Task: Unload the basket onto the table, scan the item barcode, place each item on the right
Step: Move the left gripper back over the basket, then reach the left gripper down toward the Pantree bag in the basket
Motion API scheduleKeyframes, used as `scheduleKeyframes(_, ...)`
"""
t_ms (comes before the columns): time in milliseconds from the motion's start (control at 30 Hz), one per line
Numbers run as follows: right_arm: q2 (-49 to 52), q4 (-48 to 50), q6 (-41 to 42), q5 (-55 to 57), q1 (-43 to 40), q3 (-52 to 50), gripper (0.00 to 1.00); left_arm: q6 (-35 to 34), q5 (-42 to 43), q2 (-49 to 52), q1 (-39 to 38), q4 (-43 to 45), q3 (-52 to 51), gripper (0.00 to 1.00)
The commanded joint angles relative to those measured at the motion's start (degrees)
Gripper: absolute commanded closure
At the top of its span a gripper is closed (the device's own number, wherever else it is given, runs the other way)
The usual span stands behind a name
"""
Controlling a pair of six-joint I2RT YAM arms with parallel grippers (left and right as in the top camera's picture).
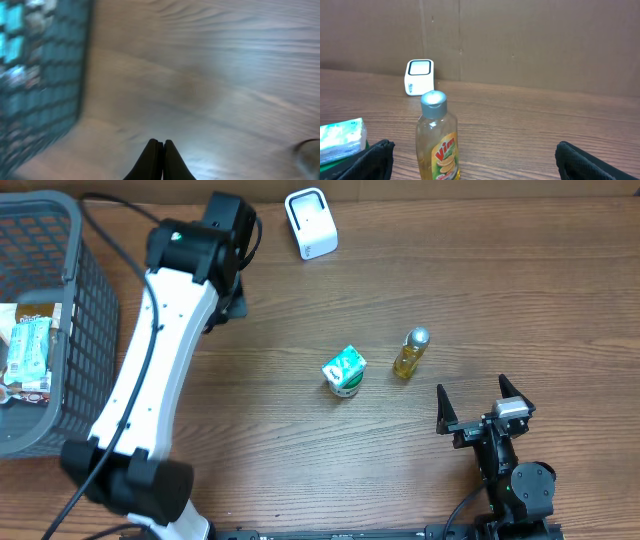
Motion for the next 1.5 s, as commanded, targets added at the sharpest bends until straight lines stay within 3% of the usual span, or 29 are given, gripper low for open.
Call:
scheduleKeyframes(0,-0.4,0.3,0.0,-0.3,-0.3,-0.6,0.00,-10.3,-11.5,-5.3,0.5,-4.0,0.9,0.96)
scheduleKeyframes(133,-0.4,0.3,0.0,-0.3,-0.3,-0.6,0.00,-10.3,-11.2,-8.2,3.9,-4.6,0.9,0.95)
scheduleKeyframes(333,-0.4,0.3,0.0,-0.3,-0.3,-0.6,0.00,-6.3,-1.7,-9.5,15.6,-6.2,0.7,0.95)
scheduleKeyframes(500,-0.4,0.3,0.0,-0.3,-0.3,-0.6,0.00,6.9,12.7,-9.4,29.4,-1.0,0.7,0.96)
scheduleKeyframes(667,-0.4,0.3,0.0,-0.3,-0.3,-0.6,0.00,9.4,14.4,-9.3,36.4,-1.1,0.7,0.96)
scheduleKeyframes(900,-0.4,0.3,0.0,-0.3,-0.3,-0.6,0.00,10.6,14.4,-8.7,37.5,-0.5,0.7,0.96)
scheduleKeyframes(1267,-0.4,0.3,0.0,-0.3,-0.3,-0.6,0.00,7.3,6.1,-8.7,39.1,1.2,0.7,0.96)
scheduleKeyframes(1367,-0.4,0.3,0.0,-0.3,-0.3,-0.6,0.00,7.2,7.6,-8.6,39.1,1.2,0.7,0.96)
scheduleKeyframes(1467,-0.4,0.3,0.0,-0.3,-0.3,-0.6,0.00,11.8,15.8,-8.6,39.1,1.7,0.7,0.96)
